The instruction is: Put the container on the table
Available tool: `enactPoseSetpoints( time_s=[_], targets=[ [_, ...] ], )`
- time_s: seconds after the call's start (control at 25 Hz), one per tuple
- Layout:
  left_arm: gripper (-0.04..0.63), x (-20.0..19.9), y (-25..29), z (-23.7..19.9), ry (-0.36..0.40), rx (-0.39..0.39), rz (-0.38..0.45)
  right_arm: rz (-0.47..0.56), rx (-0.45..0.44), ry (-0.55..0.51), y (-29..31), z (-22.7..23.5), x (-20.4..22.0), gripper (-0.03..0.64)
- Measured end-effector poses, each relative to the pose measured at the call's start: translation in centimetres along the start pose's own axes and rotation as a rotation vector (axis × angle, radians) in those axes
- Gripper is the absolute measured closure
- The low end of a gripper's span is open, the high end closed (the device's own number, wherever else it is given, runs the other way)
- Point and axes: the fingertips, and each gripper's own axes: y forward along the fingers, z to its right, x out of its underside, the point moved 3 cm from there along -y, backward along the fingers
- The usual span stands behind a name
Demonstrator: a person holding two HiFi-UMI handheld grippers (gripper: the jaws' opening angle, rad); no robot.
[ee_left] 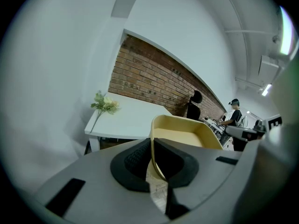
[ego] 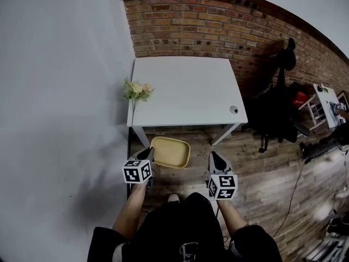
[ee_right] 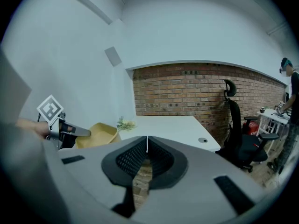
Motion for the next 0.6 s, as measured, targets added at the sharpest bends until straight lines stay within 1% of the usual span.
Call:
enactPoseSetpoints(
  time_s=[0.32,0.6],
  targets=[
    [0.568,-0.6,2.0,0.5,0.01,0.021,-0.011,-0.006,0.014,0.013,0.8,1.0,0.3,0.591],
    [0.568,-1.4,5.6,0.2,-0.003,0.021,-0.023,-0.015,0.005,0.019,4.3,3.0,0.2,0.591]
  ],
)
